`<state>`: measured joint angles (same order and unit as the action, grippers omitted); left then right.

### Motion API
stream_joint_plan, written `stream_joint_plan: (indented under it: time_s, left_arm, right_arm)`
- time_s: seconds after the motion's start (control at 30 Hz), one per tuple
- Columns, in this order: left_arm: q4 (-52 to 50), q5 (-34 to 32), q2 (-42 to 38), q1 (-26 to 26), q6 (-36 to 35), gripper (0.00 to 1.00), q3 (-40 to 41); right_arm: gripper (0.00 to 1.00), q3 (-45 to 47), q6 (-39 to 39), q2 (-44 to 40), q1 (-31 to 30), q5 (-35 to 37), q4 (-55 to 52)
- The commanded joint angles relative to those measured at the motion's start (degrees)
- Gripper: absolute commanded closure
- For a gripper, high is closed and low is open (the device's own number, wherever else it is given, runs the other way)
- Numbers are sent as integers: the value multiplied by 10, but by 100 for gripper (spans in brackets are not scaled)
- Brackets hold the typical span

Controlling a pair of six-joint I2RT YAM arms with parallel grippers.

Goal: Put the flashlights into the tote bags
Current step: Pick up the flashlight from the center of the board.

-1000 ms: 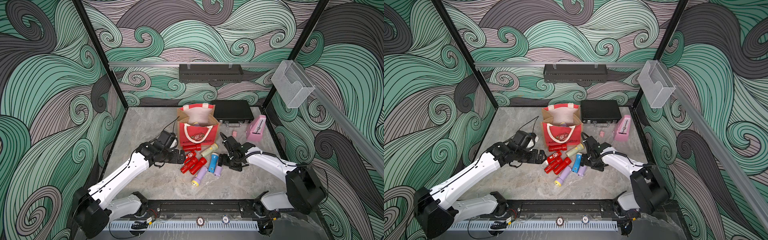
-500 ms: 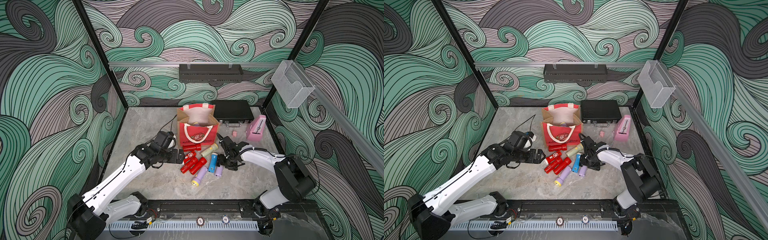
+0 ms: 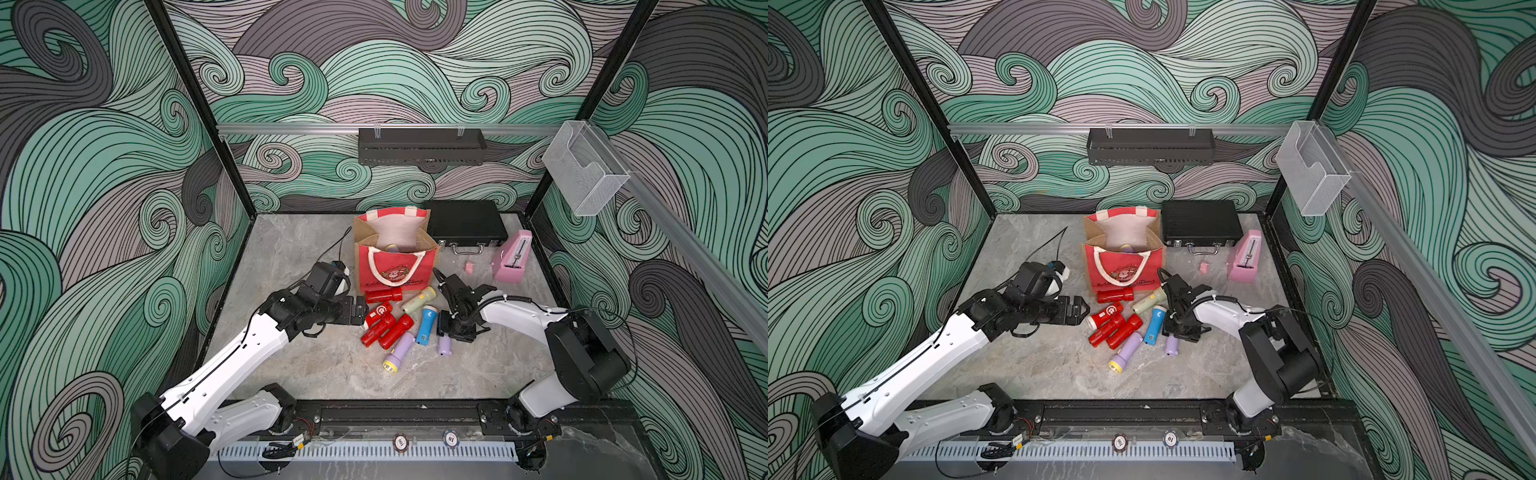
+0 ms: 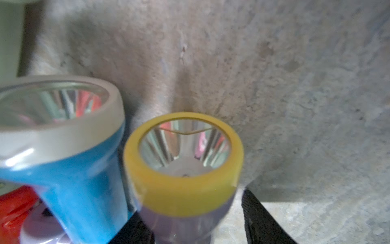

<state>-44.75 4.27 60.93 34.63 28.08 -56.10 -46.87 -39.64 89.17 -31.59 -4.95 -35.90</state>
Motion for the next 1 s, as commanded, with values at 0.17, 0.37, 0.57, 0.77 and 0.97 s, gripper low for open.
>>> stream_joint_plan:
  time_s: [0.17,0.37,0.57,0.77,0.97]
  left_arm:
    - [30,-7,7,-2,20,2,3]
    - [41,-6,-3,-2,38,1,13]
    - [49,-23,3,-3,44,1,0]
    - [81,-16,11,-3,66,1,-4]
    - [78,0,28,-8,70,1,-8]
  right_arm:
    - [49,16,10,10,2,32,-22]
    - [69,7,18,12,2,46,-26]
    - [88,14,11,-39,2,65,-41]
    - [97,-12,15,-155,2,95,-82]
    - [98,-124,68,-225,2,154,-149]
